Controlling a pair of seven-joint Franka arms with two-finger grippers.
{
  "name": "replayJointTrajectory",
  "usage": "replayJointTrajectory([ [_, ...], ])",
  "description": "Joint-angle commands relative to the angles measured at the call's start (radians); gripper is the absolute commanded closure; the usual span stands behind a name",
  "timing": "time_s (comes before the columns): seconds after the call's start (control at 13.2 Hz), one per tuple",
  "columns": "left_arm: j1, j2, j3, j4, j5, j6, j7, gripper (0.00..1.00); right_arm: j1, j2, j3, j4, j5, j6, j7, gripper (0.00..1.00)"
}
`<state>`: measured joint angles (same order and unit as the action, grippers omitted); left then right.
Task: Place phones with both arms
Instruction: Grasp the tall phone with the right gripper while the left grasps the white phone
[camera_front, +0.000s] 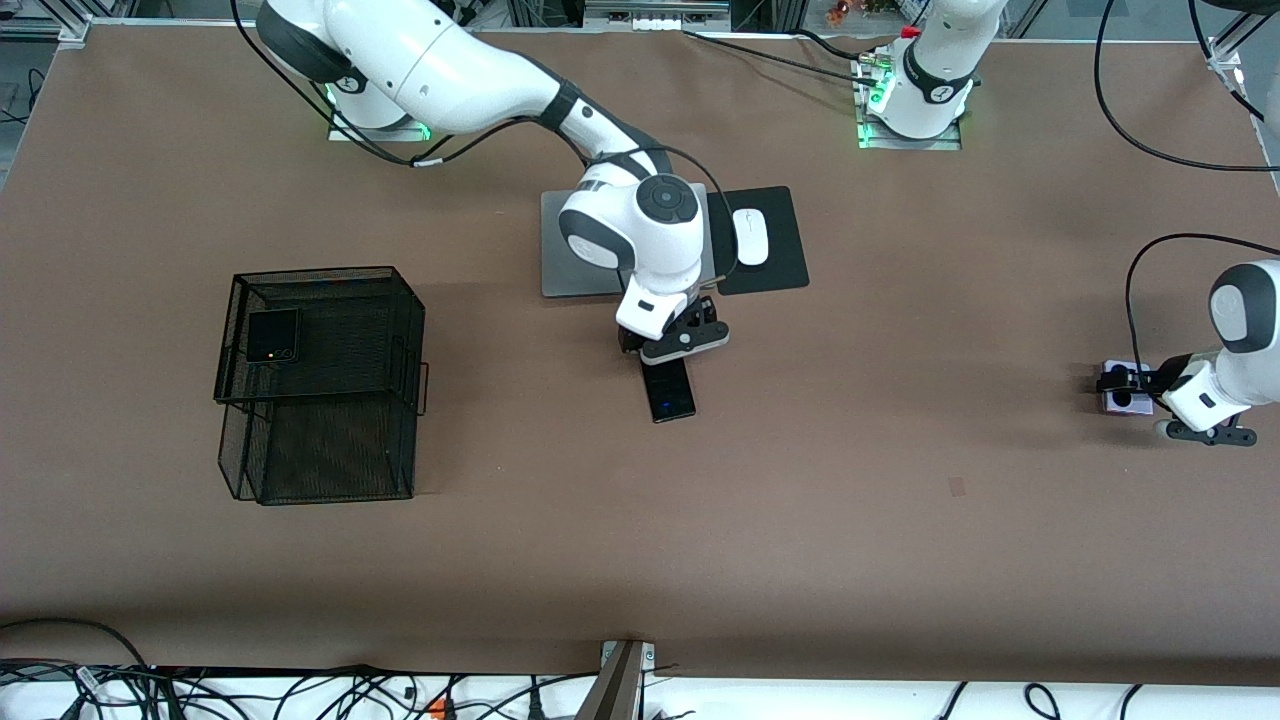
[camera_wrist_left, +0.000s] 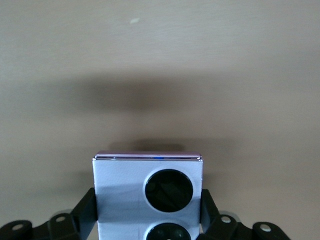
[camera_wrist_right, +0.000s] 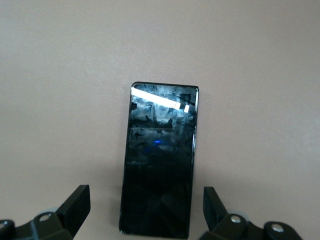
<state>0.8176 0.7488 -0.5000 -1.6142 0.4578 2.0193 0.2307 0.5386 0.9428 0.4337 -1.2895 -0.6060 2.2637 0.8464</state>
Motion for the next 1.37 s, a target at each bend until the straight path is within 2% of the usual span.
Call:
replayJointTrajectory([
  [0.0, -0.009, -0.026, -0.092, 0.095, 0.004, -0.222, -0.069, 0.58, 0.003, 0.042, -0.004, 0.03, -0.026, 0.04, -0.004, 0.0],
  [0.15, -0.018, -0.026, -0.175, 0.149, 0.005, -0.368, -0.166, 0.58, 0.003, 0.051, -0.004, 0.03, -0.026, 0.048, -0.001, 0.0],
  [0.38, -0.102, -0.026, -0.224, 0.218, 0.004, -0.52, -0.308, 0.58, 0.001, 0.068, -0.012, 0.032, -0.028, 0.062, 0.002, 0.0],
  [0.61, -0.19, -0.028, -0.25, 0.227, -0.02, -0.545, -0.44, 0.58, 0.0, 0.086, -0.023, 0.03, -0.026, 0.091, 0.003, 0.0],
  [0.91, -0.314, -0.002, -0.246, 0.227, -0.108, -0.518, -0.598, 0.58, 0.001, 0.102, -0.027, 0.03, -0.023, 0.123, 0.041, 0.0],
  [0.99, -0.349, 0.0, -0.244, 0.226, -0.11, -0.481, -0.631, 0.58, 0.001, 0.103, -0.027, 0.032, -0.023, 0.123, 0.046, 0.12],
  [1.14, -0.422, 0.018, -0.239, 0.226, -0.126, -0.441, -0.677, 0.58, 0.001, 0.102, -0.027, 0.032, -0.023, 0.122, 0.043, 0.7],
  [1.21, -0.439, 0.027, -0.239, 0.226, -0.143, -0.398, -0.7, 0.58, 0.001, 0.102, -0.027, 0.03, -0.023, 0.122, 0.043, 0.95],
  [1.29, -0.448, 0.041, -0.239, 0.226, -0.166, -0.36, -0.706, 0.58, 0.0, 0.1, -0.027, 0.032, -0.023, 0.117, 0.042, 1.0],
])
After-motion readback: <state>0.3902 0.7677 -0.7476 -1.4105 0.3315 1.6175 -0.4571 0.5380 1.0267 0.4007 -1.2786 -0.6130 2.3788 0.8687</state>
